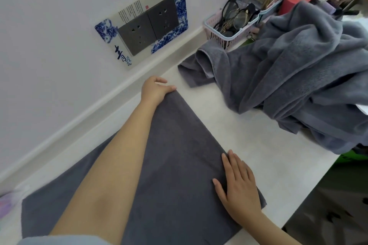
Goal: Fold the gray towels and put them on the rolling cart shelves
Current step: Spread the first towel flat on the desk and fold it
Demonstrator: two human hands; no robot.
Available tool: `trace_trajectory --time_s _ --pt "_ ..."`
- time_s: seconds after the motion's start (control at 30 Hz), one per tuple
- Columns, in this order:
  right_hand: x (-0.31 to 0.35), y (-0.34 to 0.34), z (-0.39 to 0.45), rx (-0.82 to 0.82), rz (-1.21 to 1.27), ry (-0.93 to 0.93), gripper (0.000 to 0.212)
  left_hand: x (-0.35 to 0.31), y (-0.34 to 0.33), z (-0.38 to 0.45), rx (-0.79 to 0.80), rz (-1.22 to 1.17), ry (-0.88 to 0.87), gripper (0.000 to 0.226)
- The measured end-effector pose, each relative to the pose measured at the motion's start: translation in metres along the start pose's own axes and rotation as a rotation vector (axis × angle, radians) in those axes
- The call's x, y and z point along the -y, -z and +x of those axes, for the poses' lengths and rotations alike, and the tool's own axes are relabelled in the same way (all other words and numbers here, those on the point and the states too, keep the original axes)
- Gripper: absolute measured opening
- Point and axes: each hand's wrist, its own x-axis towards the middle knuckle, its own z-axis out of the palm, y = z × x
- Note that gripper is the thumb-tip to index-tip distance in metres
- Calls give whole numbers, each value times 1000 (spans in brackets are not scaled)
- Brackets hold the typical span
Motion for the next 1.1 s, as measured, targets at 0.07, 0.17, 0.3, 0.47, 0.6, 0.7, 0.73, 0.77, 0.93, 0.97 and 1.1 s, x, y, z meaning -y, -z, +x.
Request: trace_trajectory --time_s 0.07,0.17,0.3,0.47,0.6,0.7,0.73,0.77,0.93,0.97,1.1 --pt "0 1 -2 -14 39 -74 71 11 -13 7 6 37 46 38" --pt "-1 2 -3 -11 44 -103 67 33 -25 9 152 129 36 39" --pt "-5 5 -5 15 -40 -50 57 41 -29 14 170 185 -56 37" --pt "-6 3 -2 27 -76 -106 65 37 -49 5 -21 1 -84 26" --pt "-8 0 -1 14 -93 -94 68 34 -57 -5 -126 328 -320 30" --pt "-9 0 1 11 -93 -89 68 37 -65 -37 -162 491 -514 38" --pt "-9 0 1 12 -91 -86 68 42 -71 -51 -143 569 -539 48" --pt "-10 1 1 12 -92 -83 68 48 -76 -63 -93 675 -525 60" --pt "-10 1 3 10 -96 -68 68 71 -87 -72 78 928 -284 67" --pt "-9 2 3 12 -94 -74 68 69 -87 -68 85 927 -284 66" --pt "-9 3 6 11 -82 -94 67 57 -83 -64 160 871 -279 62"
